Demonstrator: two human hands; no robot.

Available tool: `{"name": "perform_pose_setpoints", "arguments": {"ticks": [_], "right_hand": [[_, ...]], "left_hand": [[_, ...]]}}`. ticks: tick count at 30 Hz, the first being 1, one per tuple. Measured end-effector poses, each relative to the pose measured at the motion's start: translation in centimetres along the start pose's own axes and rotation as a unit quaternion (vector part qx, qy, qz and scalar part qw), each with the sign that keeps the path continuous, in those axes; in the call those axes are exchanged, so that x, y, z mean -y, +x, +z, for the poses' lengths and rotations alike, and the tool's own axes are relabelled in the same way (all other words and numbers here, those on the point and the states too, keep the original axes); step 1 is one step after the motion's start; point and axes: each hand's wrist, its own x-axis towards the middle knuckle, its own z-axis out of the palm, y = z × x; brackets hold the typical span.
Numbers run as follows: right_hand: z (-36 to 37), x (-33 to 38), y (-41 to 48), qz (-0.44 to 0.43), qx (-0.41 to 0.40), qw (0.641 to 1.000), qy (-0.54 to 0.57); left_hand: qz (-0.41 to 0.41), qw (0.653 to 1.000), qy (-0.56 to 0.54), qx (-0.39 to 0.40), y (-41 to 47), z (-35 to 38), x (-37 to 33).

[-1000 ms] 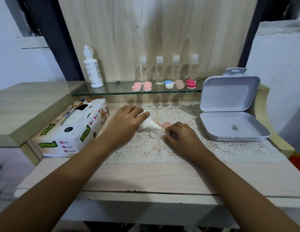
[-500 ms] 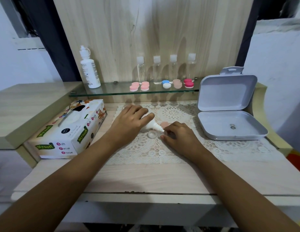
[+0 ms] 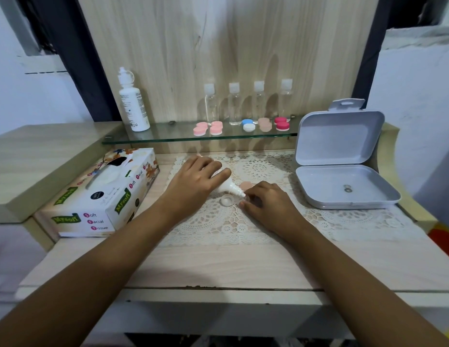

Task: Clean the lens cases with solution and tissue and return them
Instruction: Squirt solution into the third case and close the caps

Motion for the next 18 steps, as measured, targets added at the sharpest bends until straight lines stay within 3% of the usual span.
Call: {"name": "perform_pose_setpoints", "arguments": {"ticks": [13,16,18], "right_hand": [[0.03,-0.01,-0.07,-0.002,-0.004,1.000,0.006],[0.03,-0.10,-0.14,0.000,-0.003,1.000,0.009],[0.04,-0.16,-0.21,0.002,-0.005,1.000,0.011]], "left_hand": [[-0.068,0.996,-0.058,0.015,-0.43,0.32,-0.08],[-0.174,0.974,-0.147,0.005,-0.56,-0.01,-0.42],[-0.285,0.929,-0.236,-0.009,-0.43,-0.26,-0.67]]}}
